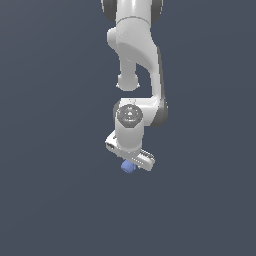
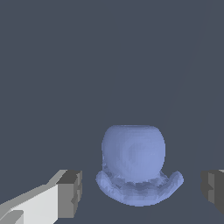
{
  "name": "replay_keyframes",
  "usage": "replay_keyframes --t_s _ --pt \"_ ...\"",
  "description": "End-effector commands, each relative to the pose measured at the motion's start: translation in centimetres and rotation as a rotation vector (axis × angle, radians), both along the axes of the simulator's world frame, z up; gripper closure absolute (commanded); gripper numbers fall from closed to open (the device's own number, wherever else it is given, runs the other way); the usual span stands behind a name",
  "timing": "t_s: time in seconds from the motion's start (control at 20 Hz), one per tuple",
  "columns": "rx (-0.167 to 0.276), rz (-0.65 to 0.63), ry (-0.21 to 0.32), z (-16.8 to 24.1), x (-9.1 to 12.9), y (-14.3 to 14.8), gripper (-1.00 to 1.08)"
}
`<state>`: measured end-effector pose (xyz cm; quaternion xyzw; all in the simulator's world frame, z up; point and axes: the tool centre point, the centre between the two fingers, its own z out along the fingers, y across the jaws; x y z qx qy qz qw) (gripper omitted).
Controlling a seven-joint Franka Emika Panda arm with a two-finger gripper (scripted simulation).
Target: Pick up the object and move it to a goal position.
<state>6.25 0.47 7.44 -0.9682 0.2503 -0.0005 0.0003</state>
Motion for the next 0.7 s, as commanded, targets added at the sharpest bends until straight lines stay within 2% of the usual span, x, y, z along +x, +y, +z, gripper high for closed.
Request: replay_keyframes --t_s 0.0,0.45,0.5,0.65 --pt "0.000 -0.002 0.001 -1.4 -0.1 0.0 -0.92" --pt "0.000 -0.003 0.001 -3.4 0.0 0.0 -0.92" --pt "0.000 -0.003 0.001 -3.4 0.0 0.0 1.08" --pt "0.000 -0.003 0.001 -3.4 0.0 0.0 1.08"
